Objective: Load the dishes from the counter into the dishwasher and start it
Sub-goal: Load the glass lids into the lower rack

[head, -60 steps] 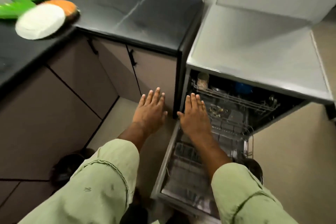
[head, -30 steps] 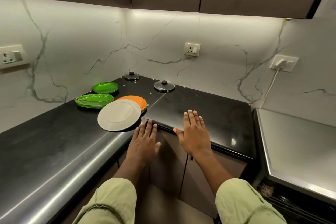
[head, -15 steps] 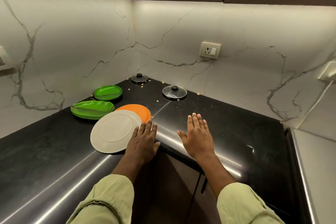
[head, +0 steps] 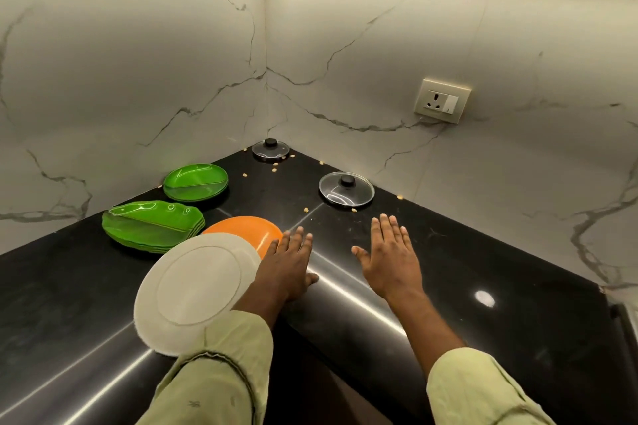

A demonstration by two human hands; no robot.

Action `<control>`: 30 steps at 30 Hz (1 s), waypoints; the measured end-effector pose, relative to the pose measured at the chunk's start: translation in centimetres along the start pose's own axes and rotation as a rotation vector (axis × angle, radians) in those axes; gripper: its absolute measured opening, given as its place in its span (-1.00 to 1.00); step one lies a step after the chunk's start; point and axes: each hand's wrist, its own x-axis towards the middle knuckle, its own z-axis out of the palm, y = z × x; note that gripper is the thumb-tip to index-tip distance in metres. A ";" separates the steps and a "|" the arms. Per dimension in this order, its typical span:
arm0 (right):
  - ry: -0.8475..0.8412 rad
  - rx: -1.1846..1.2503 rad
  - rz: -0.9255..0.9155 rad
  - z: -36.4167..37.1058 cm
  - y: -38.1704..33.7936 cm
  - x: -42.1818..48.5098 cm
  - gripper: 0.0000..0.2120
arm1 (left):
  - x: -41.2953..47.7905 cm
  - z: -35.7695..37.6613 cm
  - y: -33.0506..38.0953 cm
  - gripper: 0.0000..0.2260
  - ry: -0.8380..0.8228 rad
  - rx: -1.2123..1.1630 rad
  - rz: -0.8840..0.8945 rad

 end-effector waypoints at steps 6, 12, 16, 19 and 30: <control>-0.059 -0.073 0.095 2.2 -1.0 7.6 -0.29 | 8.7 1.0 -3.0 -0.17 -0.119 -0.020 0.040; -0.129 -0.104 0.128 4.4 -1.4 12.2 -0.28 | 14.7 2.0 -3.6 -0.13 -0.187 -0.010 0.125; -0.201 -0.131 0.140 5.8 -0.7 15.0 -0.30 | 18.5 2.7 -4.0 -0.04 -0.258 -0.029 0.166; -0.228 -0.129 0.128 7.1 -0.5 17.0 -0.31 | 20.3 3.1 -4.5 0.01 -0.315 -0.044 0.177; -0.336 -0.211 -0.008 12.8 -1.3 26.2 -0.48 | 25.4 3.8 -5.0 0.16 -0.554 -0.116 0.175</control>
